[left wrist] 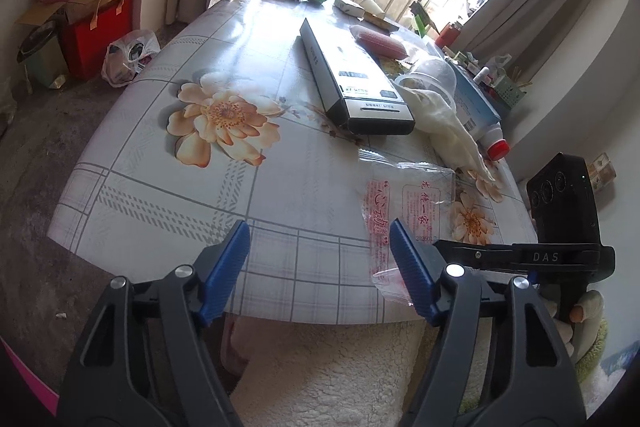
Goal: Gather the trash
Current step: 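Pull the clear plastic bag off the table with the right tool toward the left tool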
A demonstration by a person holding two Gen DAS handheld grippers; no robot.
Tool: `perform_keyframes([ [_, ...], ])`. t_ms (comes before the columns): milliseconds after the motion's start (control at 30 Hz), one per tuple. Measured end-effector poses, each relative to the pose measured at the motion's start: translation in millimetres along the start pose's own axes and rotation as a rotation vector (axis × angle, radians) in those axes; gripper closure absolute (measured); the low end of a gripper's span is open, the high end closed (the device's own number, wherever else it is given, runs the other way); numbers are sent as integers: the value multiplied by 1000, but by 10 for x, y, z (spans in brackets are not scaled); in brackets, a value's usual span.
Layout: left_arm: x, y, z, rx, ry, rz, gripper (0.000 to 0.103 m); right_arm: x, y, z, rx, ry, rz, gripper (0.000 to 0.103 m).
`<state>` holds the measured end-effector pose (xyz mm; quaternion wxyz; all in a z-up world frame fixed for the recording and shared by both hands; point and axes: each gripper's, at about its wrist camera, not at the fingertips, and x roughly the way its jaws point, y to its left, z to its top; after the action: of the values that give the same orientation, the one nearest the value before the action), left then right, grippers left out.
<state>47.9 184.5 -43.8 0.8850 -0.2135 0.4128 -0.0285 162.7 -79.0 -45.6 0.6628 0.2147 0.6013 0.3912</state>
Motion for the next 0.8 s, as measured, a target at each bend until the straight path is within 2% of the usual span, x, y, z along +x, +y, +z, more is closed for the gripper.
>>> perform_keyframes([
  [100, -59, 117, -60, -44, 12, -58, 37, 53, 9, 6, 11, 19, 20, 96],
  [267, 2, 211, -165, -80, 77, -125, 38, 104, -18, -18, 33, 45, 59, 96],
  [467, 13, 142, -259, -51, 99, -161, 39, 218, 36, -125, 54, 97, 118, 96],
  [567, 2, 138, -294, -57, 126, -182, 43, 279, 69, -203, 65, 121, 134, 96],
  [700, -27, 165, -393, -55, 153, -191, 43, 472, 55, -206, 122, 138, 186, 96],
  [800, 14, 226, -455, -89, 178, -216, 44, 536, 18, -215, 166, 140, 221, 96],
])
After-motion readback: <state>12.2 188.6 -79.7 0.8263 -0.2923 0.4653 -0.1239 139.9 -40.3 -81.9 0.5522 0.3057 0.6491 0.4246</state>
